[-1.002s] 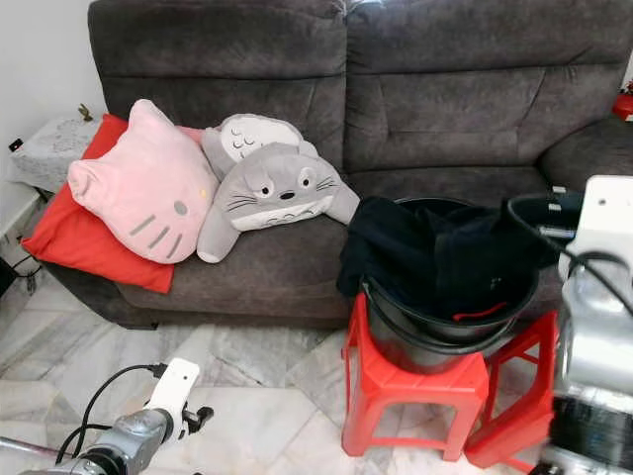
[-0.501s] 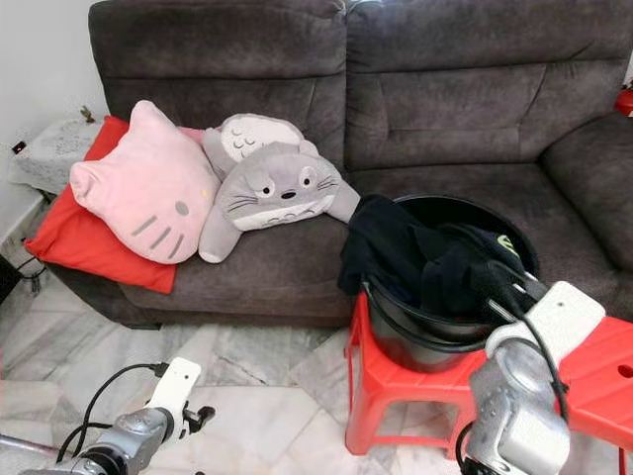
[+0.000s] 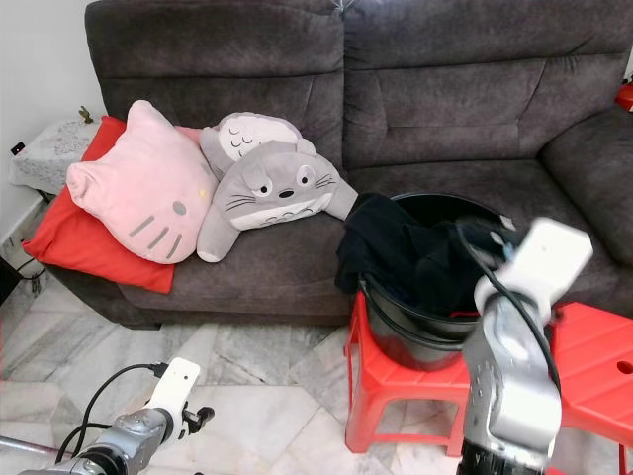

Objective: Hang hanger

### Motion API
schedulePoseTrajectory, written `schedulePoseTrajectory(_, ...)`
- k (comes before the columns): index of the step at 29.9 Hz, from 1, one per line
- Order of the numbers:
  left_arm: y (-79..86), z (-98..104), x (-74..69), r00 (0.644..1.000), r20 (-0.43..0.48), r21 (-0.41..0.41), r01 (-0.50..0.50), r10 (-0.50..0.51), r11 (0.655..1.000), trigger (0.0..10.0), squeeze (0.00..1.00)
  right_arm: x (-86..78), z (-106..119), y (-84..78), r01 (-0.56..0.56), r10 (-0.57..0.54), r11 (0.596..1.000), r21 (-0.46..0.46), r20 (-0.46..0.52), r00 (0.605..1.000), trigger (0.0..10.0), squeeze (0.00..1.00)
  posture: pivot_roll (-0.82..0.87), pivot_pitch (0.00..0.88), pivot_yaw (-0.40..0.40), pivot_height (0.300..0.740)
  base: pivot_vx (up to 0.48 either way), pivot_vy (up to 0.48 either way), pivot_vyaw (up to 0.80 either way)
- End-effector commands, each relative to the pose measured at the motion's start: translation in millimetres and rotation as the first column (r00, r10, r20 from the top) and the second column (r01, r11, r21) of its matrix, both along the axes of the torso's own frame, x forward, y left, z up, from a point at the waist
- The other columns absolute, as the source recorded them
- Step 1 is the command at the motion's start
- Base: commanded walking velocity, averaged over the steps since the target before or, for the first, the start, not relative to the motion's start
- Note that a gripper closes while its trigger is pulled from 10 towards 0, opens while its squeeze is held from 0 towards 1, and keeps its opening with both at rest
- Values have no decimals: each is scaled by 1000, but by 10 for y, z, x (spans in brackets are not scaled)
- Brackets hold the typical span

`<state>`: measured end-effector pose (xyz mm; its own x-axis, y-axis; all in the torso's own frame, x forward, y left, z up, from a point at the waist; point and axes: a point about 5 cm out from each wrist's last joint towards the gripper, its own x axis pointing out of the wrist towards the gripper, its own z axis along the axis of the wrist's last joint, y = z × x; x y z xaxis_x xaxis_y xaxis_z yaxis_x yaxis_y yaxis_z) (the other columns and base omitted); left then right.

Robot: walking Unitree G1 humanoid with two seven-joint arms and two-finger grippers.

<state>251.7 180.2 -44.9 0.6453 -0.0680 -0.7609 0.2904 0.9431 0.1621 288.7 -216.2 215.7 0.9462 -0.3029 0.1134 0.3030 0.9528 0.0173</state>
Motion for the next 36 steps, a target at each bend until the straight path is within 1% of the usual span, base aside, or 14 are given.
schedulePoseTrajectory(1, 47, -17, -29, 1000, -14, 17, -5, 5, 1000, 10000, 0, 32, 147, 89, -71, 74, 997, -37, 71, 995, 0, 0, -235, 0, 78, 740, 0, 0, 0)
schedulePoseTrajectory(2, 44, -17, -28, 1000, -14, 17, -5, 5, 1000, 10000, 0, 65, 237, 120, -113, 123, 989, -100, 102, 987, 0, 0, -234, 0, 78, 740, 0, 0, 0)
schedulePoseTrajectory(3, 43, -17, -28, 1000, -13, 17, -5, 6, 1000, 10000, 0, 81, 290, 144, -137, 154, 981, -140, 118, 981, 0, 0, -234, 0, 78, 740, 0, 0, 0)
schedulePoseTrajectory(6, 44, -16, -27, 1000, -12, 18, -7, 7, 1000, 10000, 0, 120, 458, 216, -199, 233, 960, -196, 172, 957, 0, 0, -234, 0, 78, 740, 0, 0, 0)
schedulePoseTrajectory(11, 44, -16, -27, 1000, -11, 19, -7, 7, 1000, 10000, 0, 163, 577, 197, -195, 247, 949, -246, 202, 948, 0, 0, -234, 0, 78, 740, 0, 0, 0)
schedulePoseTrajectory(16, 49, -14, -25, 1000, -11, 21, -7, 7, 1000, 10000, 0, 217, 838, 64, -133, 222, 946, -297, 289, 931, 0, 0, -232, 0, 85, 740, 0, 0, 0)
schedulePoseTrajectory(22, 48, -13, -23, 1000, -10, 21, -8, 8, 1000, 10000, 0, 223, 924, 1, -131, 239, 934, -333, 308, 921, 0, 0, -230, 0, 85, 740, 0, 0, 0)
schedulePoseTrajectory(24, 47, -13, -23, 1000, -10, 21, -8, 8, 1000, 10000, 0, 226, 921, -36, -127, 236, 929, -347, 296, 926, 0, 0, -230, 0, 85, 740, 0, 0, 0)
schedulePoseTrajectory(26, 46, -12, -21, 1000, -10, 20, -9, 9, 1000, 10000, 0, 239, 890, -148, -112, 215, 920, -375, 245, 945, 0, 0, -233, 0, 86, 740, 0, 0, 0)
schedulePoseTrajectory(29, 46, -10, -19, 1000, -11, 20, -6, 6, 1000, 10000, 0, 251, 777, -255, -131, 203, 898, -420, 131, 970, 0, 0, -238, 0, 88, 740, 0, 0, 0)
schedulePoseTrajectory(30, 46, -10, -19, 1000, -11, 20, -5, 5, 1000, 10000, 0, 253, 700, -306, -152, 203, 889, -432, 75, 976, 0, 0, -238, 0, 88, 740, 0, 0, 0)
schedulePoseTrajectory(31, 46, -10, -19, 1000, -11, 20, -5, 5, 1000, 10000, 0, 252, 677, -325, -154, 200, 887, -436, 61, 978, 0, 0, -238, 0, 88, 740, 0, 0, 0)
schedulePoseTrajectory(33, 48, -10, -19, 1000, -11, 21, -5, 5, 1000, 10000, 0, 251, 635, -396, -134, 168, 888, -440, 38, 985, 0, 0, -238, 0, 90, 740, 0, 0, 0)
schedulePoseTrajectory(36, 50, -9, -18, 1000, -11, 22, -5, 5, 1000, 10000, 0, 260, 609, -535, -77, 93, 910, -408, 19, 995, 0, 0, -238, 0, 90, 740, 0, 0, 0)
